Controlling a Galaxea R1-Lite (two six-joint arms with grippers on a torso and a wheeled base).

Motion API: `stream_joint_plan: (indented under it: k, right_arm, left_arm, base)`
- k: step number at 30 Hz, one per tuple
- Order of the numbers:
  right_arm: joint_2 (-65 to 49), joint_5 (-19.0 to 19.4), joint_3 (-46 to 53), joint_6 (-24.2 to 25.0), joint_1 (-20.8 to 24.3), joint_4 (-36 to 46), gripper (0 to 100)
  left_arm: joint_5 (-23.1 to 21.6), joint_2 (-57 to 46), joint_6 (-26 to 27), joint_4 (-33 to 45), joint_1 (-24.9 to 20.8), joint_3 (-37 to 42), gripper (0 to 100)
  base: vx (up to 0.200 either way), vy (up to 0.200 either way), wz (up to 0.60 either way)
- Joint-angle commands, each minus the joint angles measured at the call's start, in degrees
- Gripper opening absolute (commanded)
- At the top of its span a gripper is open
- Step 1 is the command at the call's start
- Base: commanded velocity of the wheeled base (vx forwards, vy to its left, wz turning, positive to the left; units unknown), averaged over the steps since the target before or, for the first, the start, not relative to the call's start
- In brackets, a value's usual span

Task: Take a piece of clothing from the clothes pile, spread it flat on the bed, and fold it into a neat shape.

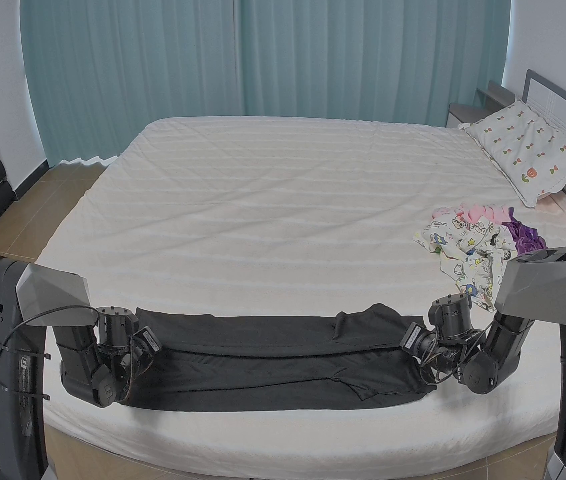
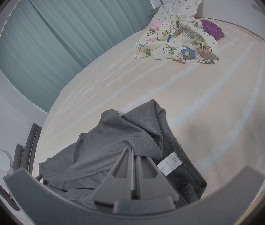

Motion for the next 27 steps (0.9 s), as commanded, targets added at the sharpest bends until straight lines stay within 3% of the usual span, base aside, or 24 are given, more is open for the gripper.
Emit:
stream_joint_plan:
  k: [1,3,4,18,27]
  right_arm:
    - [1.83,0.01,1.17,-0.55,-0.01,-1.21,0]
    - [2.1,0.01,1.52,-1.16,-0.01,-2.0,0]
    - [2.18,0.01,1.52,-1.16,-0.01,-2.0,100]
    - [-5.37,0.01,1.79,-1.08,-2.03,-2.44,100]
    - [-4.93,3.44,-1.99,-0.02,1.57,-2.44,100]
  left_arm:
    - [-0.03,0.72,0.15,-0.02,-0.18,0.89,0]
    - [-0.03,0.55,0.24,-0.02,-0.36,1.59,0]
    - [-0.03,0.55,0.24,-0.02,-0.54,2.12,100]
    - [-0.11,-6.05,1.91,-0.02,0.87,5.46,100]
    - [-1.35,-8.68,-0.46,0.07,4.39,3.08,100]
  base:
    - [0.0,0.0,0.0]
    - [0.0,0.0,0.0]
    - [0.0,0.0,0.0]
    - [0.0,0.0,0.0]
    - [0.0,0.0,0.0]
